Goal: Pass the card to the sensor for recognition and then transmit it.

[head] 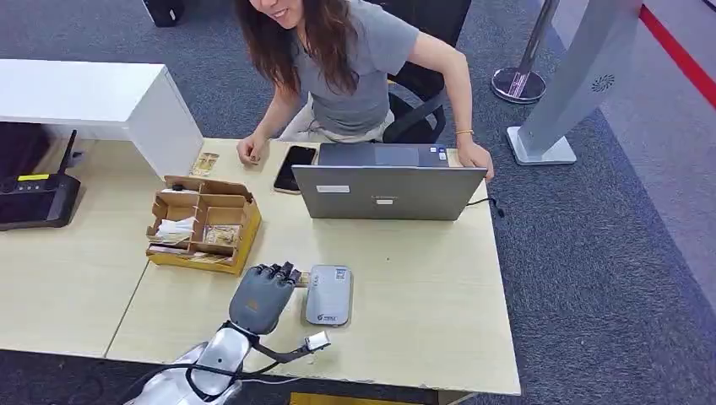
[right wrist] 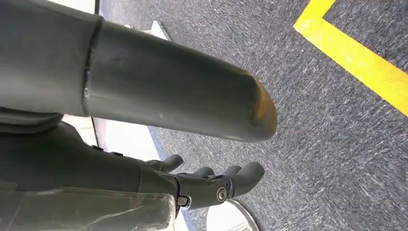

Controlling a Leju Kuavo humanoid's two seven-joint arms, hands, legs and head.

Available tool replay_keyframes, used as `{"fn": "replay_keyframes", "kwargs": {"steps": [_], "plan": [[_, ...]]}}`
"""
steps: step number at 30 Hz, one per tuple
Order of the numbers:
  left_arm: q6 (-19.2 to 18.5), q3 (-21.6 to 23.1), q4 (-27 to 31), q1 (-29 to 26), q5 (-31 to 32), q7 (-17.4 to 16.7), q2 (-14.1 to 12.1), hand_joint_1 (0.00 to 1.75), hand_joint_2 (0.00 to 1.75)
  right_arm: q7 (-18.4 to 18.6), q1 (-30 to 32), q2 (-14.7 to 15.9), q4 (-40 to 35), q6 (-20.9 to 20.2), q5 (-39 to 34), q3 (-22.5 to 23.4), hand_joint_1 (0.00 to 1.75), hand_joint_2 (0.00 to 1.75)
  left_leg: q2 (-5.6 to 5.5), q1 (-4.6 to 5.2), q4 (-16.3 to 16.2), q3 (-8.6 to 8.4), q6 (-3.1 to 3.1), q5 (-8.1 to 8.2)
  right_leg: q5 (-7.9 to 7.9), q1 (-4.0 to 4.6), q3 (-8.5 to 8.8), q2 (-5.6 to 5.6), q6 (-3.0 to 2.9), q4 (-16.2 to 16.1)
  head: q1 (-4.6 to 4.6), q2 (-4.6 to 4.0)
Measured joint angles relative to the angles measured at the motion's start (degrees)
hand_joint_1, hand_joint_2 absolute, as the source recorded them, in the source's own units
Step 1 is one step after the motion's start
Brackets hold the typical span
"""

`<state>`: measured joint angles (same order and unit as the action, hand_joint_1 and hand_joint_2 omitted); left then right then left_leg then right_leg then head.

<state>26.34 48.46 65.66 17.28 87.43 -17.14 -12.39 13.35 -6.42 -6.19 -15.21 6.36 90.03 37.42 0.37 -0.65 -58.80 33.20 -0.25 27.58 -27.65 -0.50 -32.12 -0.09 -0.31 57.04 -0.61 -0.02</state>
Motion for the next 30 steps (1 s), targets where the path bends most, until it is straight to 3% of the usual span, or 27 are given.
{"fn": "replay_keyframes", "kwargs": {"steps": [10, 18, 30], "plan": [[2.1, -0.9, -4.0, 0.2, 0.0, 1.4, 2.3, 1.75, 1.75, -0.2, -0.2, 0.0, 0.0, -0.1, 0.0, -0.2, 0.0, 0.0, 0.0, 0.0, 0.0, 0.0, 0.0, 0.0, 0.0, 0.0, 0.0, 0.0, 0.0, 0.0, -0.02, 0.02], [3.1, 2.5, -5.9, 2.2, 0.0, -3.3, 3.5, 1.75, 1.75, -0.2, -0.2, 0.0, 0.0, -0.1, 0.0, -1.0, 0.0, 0.0, 0.0, 0.0, 0.0, 0.0, 0.0, 0.0, 0.0, 0.0, 0.0, 0.0, 0.0, 0.0, -0.02, 0.0], [4.3, 8.2, -7.7, 3.0, 0.0, -6.2, 4.9, 1.75, 1.75, -0.7, -0.1, 0.4, 0.2, -0.4, 0.0, -1.9, 0.0, 0.0, 0.0, 0.0, 0.0, 0.0, 0.0, 0.0, 0.0, 0.0, -0.01, 0.0, 0.0, 0.0, -0.02, 0.0]]}}
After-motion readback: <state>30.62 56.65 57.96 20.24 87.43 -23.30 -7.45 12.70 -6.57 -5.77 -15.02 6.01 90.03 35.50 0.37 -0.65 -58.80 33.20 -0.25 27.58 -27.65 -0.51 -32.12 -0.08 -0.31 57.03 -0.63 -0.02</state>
